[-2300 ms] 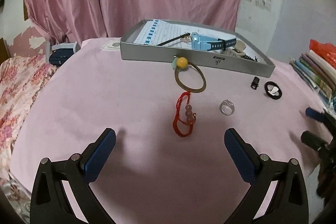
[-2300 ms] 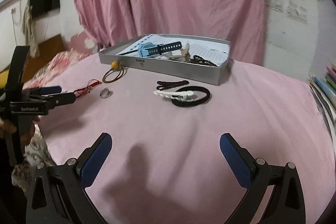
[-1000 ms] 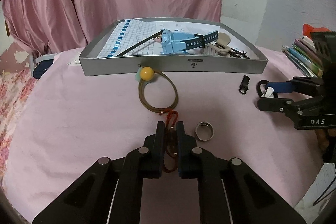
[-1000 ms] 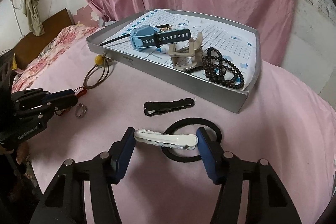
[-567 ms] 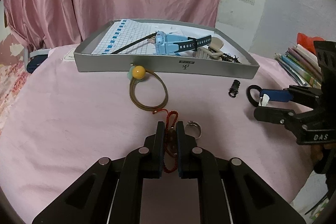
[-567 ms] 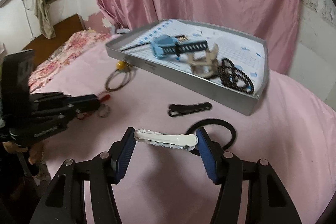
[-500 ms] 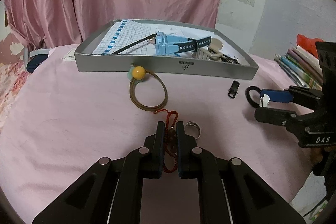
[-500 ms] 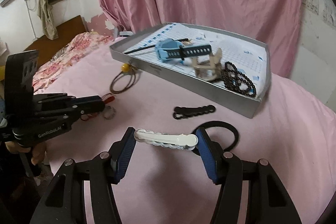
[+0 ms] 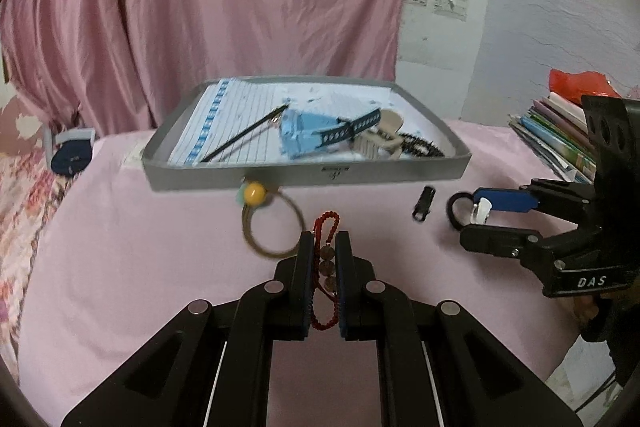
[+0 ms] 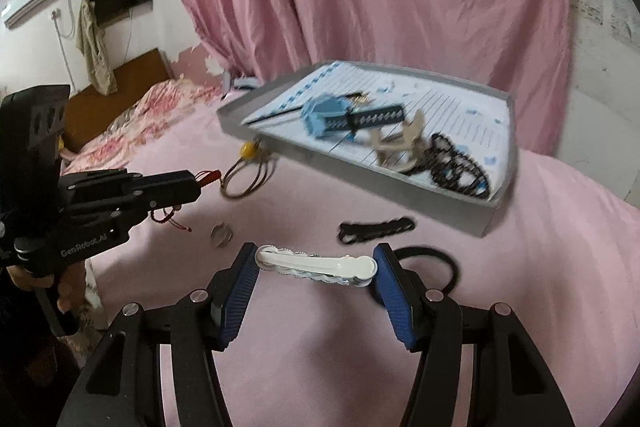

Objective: Organize jewelry
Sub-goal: 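Carry the red bracelet and white clip into the tray and open both tools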

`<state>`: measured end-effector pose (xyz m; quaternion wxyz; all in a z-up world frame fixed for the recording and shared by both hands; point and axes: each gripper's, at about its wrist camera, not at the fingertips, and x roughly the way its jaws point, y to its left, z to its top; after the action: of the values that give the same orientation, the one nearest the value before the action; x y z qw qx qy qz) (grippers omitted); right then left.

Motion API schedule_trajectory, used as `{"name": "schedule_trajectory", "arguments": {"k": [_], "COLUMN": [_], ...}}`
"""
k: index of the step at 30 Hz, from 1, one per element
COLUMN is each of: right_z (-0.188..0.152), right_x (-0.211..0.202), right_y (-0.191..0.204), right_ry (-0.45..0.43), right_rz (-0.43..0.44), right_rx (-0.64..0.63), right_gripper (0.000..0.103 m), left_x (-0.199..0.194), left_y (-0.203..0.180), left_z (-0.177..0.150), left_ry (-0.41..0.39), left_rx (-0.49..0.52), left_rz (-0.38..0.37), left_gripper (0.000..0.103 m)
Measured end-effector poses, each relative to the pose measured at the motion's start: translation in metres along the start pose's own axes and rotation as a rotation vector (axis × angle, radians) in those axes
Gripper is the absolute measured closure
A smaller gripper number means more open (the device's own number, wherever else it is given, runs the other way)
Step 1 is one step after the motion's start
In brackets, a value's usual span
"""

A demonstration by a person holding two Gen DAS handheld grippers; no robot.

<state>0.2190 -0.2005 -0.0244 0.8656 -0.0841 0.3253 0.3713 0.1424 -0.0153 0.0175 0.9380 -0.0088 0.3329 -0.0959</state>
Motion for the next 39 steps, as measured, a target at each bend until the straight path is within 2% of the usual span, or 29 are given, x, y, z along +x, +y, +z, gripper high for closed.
{"name": "schedule_trajectory", "arguments": {"k": [6, 10, 17, 19, 23, 31, 36, 38, 39], "right_z": [0.023, 0.044, 0.075, 0.075, 0.066, 0.058, 0.057, 0.056, 0.056], "right_x": [-0.005, 0.004, 0.035, 0.043, 0.054, 0.060, 0.059, 0.058, 0.057], "right_y": [-0.021, -0.041, -0.078, -0.086, -0.094, -0.091, -0.089, -0.088, -0.087], "right_ry": [-0.053, -0.077, -0.057, -0.041, -0.001, 0.027, 0.022, 0.019, 0.015], "right_rz": [-0.028, -0.048, -0.082, -0.083, -0.088, -0.106, -0.114, -0.120, -0.122], "right_rx": [0.043, 0.086, 0.162, 0.185, 0.204, 0.180, 0.168, 0.156, 0.153], "right_gripper": [0.046, 0.046, 0.046, 0.046, 0.046, 0.046, 0.046, 0.045, 0.043], "left_x": [0.004, 0.024, 0.079, 0.093, 0.115, 0.125, 0.123, 0.123, 0.123], "left_y": [-0.002, 0.008, 0.029, 0.034, 0.035, 0.042, 0.040, 0.039, 0.039], "left_z": [0.038, 0.064, 0.116, 0.121, 0.116, 0.111, 0.109, 0.109, 0.109], "left_ry": [-0.067, -0.080, -0.090, -0.088, -0.029, 0.024, 0.016, 0.014, 0.012], "left_rx": [0.043, 0.002, -0.071, -0.074, -0.047, -0.076, -0.076, -0.071, -0.074], "left_rz": [-0.023, -0.074, -0.150, -0.173, -0.193, -0.188, -0.177, -0.163, -0.164], "left_gripper": [0.095, 0.095, 0.095, 0.095, 0.095, 0.095, 0.095, 0.089, 0.080]}}
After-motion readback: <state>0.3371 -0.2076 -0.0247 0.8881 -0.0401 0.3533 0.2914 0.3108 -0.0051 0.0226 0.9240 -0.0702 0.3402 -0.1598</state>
